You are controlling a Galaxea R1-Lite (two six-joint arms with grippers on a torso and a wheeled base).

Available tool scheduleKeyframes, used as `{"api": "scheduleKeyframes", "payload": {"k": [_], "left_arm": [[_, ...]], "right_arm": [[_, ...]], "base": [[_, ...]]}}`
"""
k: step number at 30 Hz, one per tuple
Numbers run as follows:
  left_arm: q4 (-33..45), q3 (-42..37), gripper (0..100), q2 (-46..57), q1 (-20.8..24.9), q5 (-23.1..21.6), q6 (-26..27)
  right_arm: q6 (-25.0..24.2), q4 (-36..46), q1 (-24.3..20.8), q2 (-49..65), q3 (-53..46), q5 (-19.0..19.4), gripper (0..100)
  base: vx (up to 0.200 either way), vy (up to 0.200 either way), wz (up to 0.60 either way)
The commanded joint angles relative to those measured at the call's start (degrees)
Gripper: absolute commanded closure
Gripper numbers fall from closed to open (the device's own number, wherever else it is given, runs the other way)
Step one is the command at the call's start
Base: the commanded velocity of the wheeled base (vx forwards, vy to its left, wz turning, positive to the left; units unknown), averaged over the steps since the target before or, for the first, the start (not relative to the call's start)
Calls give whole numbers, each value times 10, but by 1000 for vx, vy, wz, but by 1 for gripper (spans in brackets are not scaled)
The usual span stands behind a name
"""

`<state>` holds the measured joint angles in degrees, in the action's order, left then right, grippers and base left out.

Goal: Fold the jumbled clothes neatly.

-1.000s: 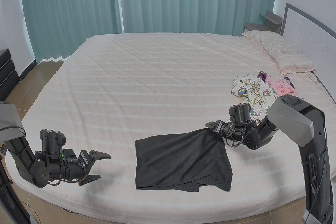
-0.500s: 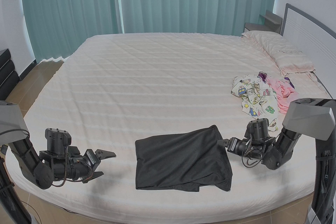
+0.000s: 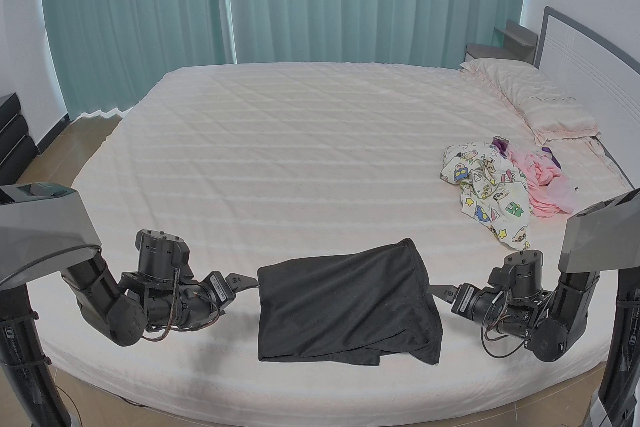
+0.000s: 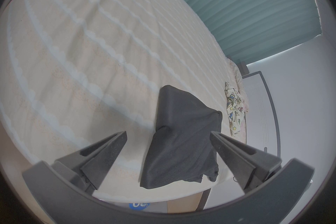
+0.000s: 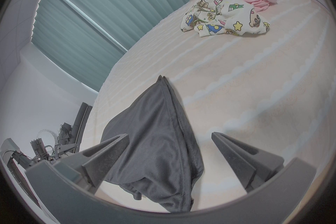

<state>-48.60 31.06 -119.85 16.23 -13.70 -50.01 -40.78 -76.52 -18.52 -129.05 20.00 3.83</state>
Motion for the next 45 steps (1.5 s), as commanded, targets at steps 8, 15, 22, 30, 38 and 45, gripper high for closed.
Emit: {"api": "scheduleKeyframes", "payload": {"k": [8,15,22,30,38,45], "left_arm": [[-1,3,0,-25,26,5,-4],[-45,-30,0,-66,47,6,70],[-112,-49,0,-93,73,11,106],[-112,-4,0,-134,94,46,152],[-107,34,0,-152,109,54,152],[-109,35,0,-150,137,53,149]], "right_arm": [[-1,0,-6,-1,-13,0,0],[-1,-1,-6,-2,-15,0,0],[-1,-1,-7,-1,-15,0,0],[-1,-1,-10,0,-21,0,0],[-1,-33,-10,-1,-29,0,0],[-1,-34,-10,-2,-30,0,0]], "base": [[75,0,0],[0,0,0],[0,0,0],[0,0,0],[0,0,0],[0,0,0]]}}
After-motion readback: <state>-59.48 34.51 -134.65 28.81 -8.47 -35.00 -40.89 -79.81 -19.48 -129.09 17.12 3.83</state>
